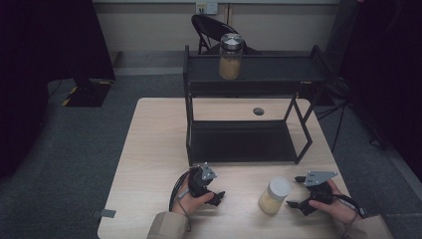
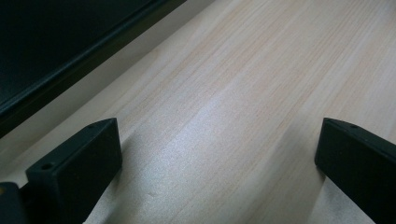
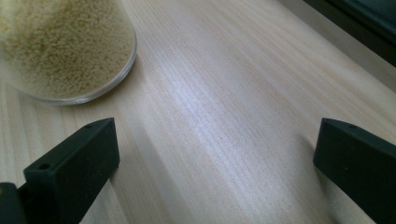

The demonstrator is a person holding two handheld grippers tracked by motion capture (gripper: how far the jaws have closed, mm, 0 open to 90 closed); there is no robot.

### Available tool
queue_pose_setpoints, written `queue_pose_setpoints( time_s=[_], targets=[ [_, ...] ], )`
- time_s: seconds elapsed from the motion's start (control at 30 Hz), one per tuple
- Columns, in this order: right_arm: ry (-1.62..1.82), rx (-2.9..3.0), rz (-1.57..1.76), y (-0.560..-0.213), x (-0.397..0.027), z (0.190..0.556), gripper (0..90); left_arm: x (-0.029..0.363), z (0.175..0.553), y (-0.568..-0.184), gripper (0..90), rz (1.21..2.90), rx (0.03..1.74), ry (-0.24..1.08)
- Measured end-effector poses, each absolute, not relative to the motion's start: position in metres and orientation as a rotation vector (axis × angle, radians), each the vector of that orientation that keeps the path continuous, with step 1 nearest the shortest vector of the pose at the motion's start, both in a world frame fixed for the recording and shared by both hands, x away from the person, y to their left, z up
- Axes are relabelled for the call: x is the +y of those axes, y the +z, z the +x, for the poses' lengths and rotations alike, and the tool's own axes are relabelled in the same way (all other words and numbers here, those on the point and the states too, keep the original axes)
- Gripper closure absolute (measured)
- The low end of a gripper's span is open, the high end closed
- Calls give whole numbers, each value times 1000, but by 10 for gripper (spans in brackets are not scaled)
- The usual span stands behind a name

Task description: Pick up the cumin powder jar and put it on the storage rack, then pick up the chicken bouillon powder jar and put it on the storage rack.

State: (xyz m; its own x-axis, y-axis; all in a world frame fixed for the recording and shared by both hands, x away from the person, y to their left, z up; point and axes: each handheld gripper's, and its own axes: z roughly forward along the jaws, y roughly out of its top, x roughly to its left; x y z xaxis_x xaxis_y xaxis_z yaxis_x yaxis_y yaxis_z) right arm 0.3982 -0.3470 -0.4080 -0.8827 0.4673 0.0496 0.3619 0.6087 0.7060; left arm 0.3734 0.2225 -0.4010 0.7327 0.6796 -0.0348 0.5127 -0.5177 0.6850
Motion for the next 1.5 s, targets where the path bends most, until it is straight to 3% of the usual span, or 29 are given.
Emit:
queue_pose_setpoints(
  time_s=[1.5],
  targets=[
    [1197, 2784, 546, -386, -334, 394, 5, 223, 373, -401, 1, 2236, 895, 310]
  ],
)
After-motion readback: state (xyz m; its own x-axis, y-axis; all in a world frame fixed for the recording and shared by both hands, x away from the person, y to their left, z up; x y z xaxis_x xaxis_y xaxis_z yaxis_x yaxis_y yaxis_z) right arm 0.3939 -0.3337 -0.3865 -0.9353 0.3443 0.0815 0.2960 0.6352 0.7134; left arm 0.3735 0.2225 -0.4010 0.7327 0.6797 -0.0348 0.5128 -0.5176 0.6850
